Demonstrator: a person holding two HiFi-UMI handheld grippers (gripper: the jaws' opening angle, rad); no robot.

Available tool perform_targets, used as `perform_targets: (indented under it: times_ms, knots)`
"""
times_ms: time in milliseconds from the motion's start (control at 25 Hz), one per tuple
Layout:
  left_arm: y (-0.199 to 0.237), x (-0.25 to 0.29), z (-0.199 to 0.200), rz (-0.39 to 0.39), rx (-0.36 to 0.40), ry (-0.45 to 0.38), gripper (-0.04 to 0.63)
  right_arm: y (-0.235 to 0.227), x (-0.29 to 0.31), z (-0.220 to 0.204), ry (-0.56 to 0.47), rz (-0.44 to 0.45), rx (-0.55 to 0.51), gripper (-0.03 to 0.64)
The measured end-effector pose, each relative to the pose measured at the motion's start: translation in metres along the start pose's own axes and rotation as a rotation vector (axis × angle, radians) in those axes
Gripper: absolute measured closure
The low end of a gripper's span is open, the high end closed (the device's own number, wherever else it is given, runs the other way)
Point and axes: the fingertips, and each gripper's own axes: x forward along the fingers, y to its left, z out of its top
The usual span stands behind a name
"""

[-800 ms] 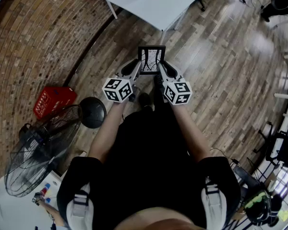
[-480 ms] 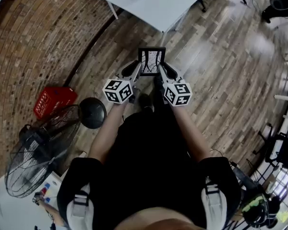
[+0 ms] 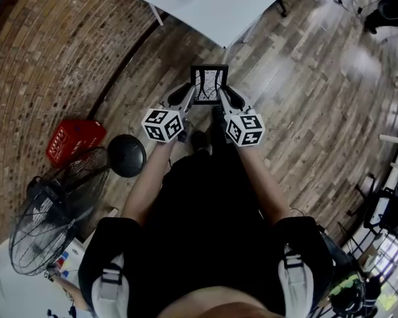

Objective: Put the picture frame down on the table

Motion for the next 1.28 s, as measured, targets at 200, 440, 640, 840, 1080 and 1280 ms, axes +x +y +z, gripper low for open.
perform_targets:
  times_ms: [200,440,640,840,1080,1280]
  knots:
    - [0.007,0.020,0.012,0.015,-0.002,0.000,0.517,-0.013,0.015,0.010,0.005,0.015,0.010,0.540]
    - [0.017,0.048,0.023,0.043,-0.017,0.003,0.517,-0.032,0.035,0.020,0.027,0.033,0.022,0.535]
    - [0.024,0.067,0.029,0.073,-0.031,0.002,0.517,-0.047,0.050,0.027,0.049,0.063,0.024,0.535]
    - [0.029,0.084,0.037,0.099,-0.039,-0.004,0.517,-0.060,0.065,0.037,0.065,0.099,0.019,0.534]
    - [0.037,0.099,0.048,0.134,-0.041,-0.011,0.517,-0.071,0.084,0.049,0.076,0.136,0.017,0.535]
    - [0.044,0.111,0.058,0.166,-0.044,-0.024,0.518,-0.078,0.099,0.059,0.084,0.168,0.010,0.534]
